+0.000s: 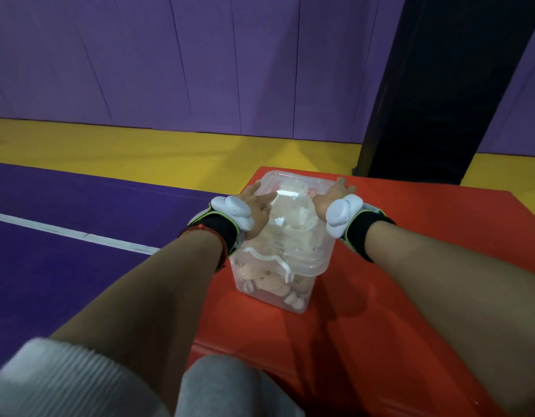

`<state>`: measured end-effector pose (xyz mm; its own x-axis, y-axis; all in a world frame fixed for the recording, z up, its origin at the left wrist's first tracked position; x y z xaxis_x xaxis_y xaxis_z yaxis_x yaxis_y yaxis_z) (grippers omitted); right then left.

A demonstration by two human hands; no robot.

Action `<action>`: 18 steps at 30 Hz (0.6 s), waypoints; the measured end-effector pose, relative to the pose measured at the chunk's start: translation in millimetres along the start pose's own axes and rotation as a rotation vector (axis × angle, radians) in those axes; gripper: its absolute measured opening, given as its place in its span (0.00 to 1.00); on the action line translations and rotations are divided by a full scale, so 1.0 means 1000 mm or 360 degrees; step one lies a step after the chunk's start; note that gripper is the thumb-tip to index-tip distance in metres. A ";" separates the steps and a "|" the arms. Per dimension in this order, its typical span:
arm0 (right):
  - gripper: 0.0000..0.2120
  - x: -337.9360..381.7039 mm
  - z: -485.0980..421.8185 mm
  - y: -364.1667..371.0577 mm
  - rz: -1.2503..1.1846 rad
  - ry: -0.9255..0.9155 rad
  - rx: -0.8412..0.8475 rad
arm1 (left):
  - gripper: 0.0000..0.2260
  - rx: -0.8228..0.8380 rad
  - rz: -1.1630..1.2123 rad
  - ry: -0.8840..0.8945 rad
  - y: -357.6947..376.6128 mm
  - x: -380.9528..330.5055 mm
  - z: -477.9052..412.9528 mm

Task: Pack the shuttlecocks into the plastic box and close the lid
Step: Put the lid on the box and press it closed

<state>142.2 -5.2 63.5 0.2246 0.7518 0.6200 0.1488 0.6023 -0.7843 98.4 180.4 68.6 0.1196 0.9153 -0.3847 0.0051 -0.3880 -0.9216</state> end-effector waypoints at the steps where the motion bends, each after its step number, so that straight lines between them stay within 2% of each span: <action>1: 0.33 -0.006 0.003 -0.001 0.0019 0.0090 -0.0088 | 0.21 0.0048 -0.0017 0.0018 -0.002 -0.002 -0.003; 4: 0.33 -0.024 0.020 -0.012 0.0106 0.0206 -0.0304 | 0.21 0.0159 0.0014 0.0016 -0.005 -0.022 -0.009; 6: 0.32 -0.037 0.034 -0.021 0.0082 0.0241 -0.0317 | 0.21 0.0288 0.0075 0.0003 -0.007 -0.040 -0.005; 9: 0.35 -0.050 0.055 -0.028 0.0113 0.0232 -0.0265 | 0.20 0.0197 0.0100 -0.0049 -0.008 -0.056 -0.001; 12: 0.39 -0.067 0.078 -0.038 0.0281 0.0217 -0.0308 | 0.18 0.0246 0.0031 -0.0070 -0.001 -0.071 0.013; 14: 0.41 -0.074 0.091 -0.044 0.0351 0.0219 -0.0343 | 0.17 0.0152 0.0103 -0.0031 0.006 -0.079 0.022; 16: 0.40 -0.078 0.103 -0.051 0.0430 0.0189 -0.0366 | 0.15 0.0036 0.0135 -0.0024 0.008 -0.089 0.028; 18: 0.38 -0.085 0.119 -0.061 0.0463 0.0160 -0.0385 | 0.15 0.0045 0.0064 -0.0124 0.011 -0.100 0.037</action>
<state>-0.2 -74.0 60.9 0.3826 0.8445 0.3747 0.2852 0.2777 -0.9173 50.2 88.7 94.7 0.0417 0.9051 -0.4232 -0.0261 -0.4225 -0.9060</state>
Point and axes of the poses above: each hand's wrist, its own z-axis away from the middle knuckle, its own y-axis out of the palm, x = y × z, the point moved 2 cm from there along -z, towards the middle knuckle, and after that the axes turned 6 degrees about z, right-handed, at the moved point
